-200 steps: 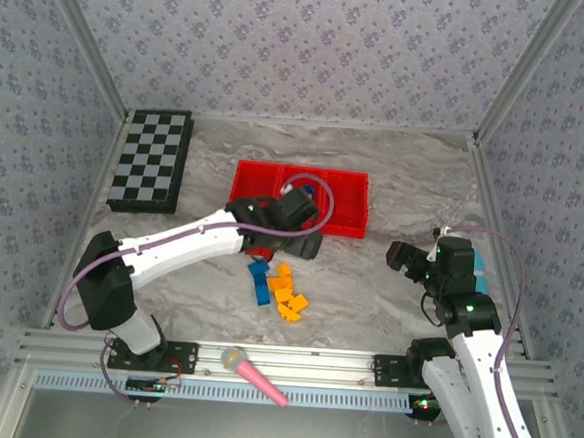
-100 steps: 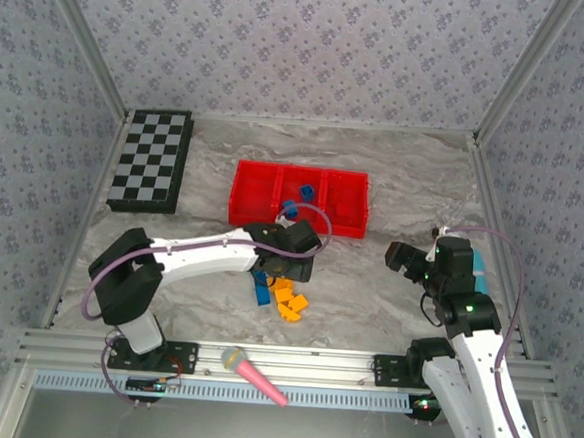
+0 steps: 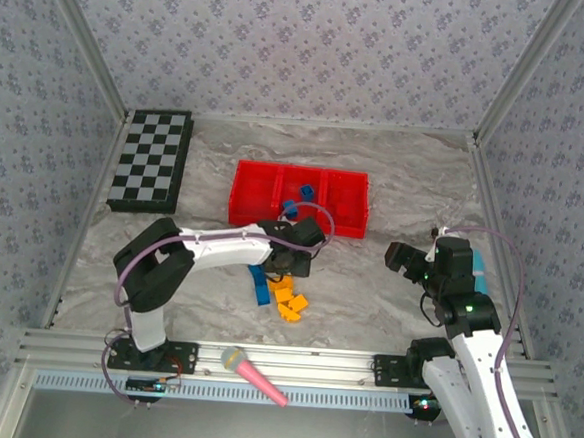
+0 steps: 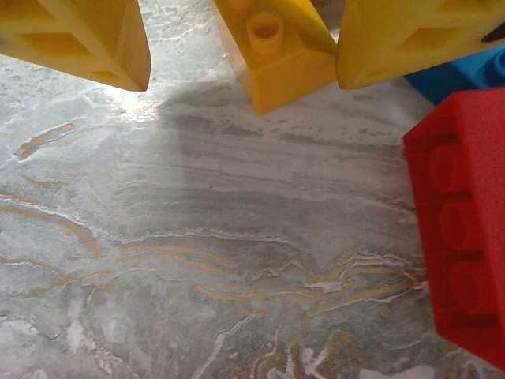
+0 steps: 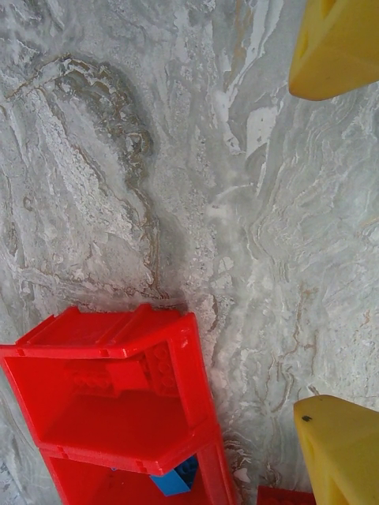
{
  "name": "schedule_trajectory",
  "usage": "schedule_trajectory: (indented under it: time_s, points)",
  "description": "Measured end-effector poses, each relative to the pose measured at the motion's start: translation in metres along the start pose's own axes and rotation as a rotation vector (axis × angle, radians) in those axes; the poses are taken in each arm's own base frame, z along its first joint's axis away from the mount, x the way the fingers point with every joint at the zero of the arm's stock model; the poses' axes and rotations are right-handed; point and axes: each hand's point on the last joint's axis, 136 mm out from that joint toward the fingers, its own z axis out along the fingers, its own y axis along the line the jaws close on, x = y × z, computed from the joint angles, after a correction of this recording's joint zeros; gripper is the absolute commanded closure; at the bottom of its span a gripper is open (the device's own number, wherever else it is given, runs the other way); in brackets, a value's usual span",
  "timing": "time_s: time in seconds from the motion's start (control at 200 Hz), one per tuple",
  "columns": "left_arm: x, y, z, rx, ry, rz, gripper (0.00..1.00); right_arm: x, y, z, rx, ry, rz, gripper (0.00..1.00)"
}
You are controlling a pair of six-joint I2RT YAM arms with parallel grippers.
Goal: Sort the legos into containers by color
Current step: Rotate the lego at the center of the table, then pick up the lego from the center of the table.
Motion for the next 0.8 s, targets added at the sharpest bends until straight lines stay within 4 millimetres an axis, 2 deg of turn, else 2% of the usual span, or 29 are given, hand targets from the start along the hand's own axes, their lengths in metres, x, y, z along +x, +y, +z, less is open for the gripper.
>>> schedule_trajectory:
  time_s: [0.315, 0.49, 0.64, 0.8]
  points:
    - [-0.008, -0.017, 0.01, 0.039, 0.013, -0.003, 0.38, 0.001, 0.0, 0.001, 0.001, 0.002, 0.0, 0.02]
    - [-0.021, -0.029, 0.0, 0.065, -0.024, 0.021, 0.24, 0.001, -0.001, 0.001, 0.001, 0.002, 0.0, 0.02]
    - [-0.021, -0.019, -0.009, 0.022, -0.038, 0.041, 0.19, 0.001, -0.001, 0.001, 0.002, 0.003, 0.0, 0.02]
    - [-0.02, -0.006, -0.018, -0.013, -0.051, 0.045, 0.26, 0.001, -0.001, 0.001, 0.002, 0.003, 0.0, 0.02]
